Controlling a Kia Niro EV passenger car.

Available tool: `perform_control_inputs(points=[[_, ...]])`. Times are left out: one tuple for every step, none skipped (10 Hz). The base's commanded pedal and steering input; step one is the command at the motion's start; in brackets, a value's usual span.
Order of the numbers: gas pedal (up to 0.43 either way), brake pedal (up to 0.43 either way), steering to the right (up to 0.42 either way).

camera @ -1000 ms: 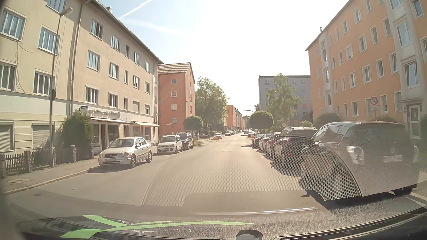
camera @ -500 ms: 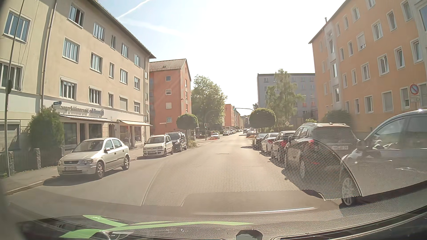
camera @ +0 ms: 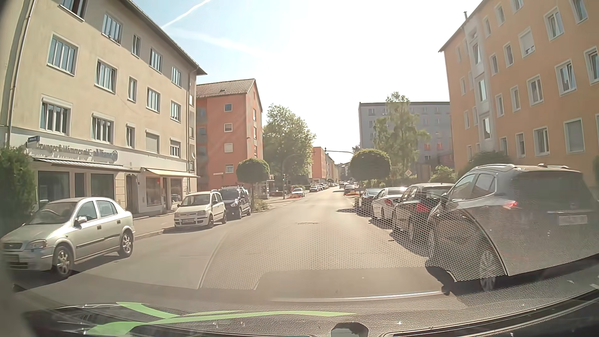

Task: Follow the waypoints while adhering to traffic rules and regulations

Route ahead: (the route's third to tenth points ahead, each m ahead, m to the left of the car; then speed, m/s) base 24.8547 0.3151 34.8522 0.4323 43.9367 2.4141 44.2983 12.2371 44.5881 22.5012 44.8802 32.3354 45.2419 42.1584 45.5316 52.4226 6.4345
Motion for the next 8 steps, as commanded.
perform_control_inputs(points=[[0.0,0.0,0.006],[0.0,0.0,0.007],[0.0,0.0,0.007],[0.0,0.0,0.006],[0.0,0.0,0.007],[0.0,0.0,0.007],[0.0,0.0,0.006],[0.0,0.0,0.006]])
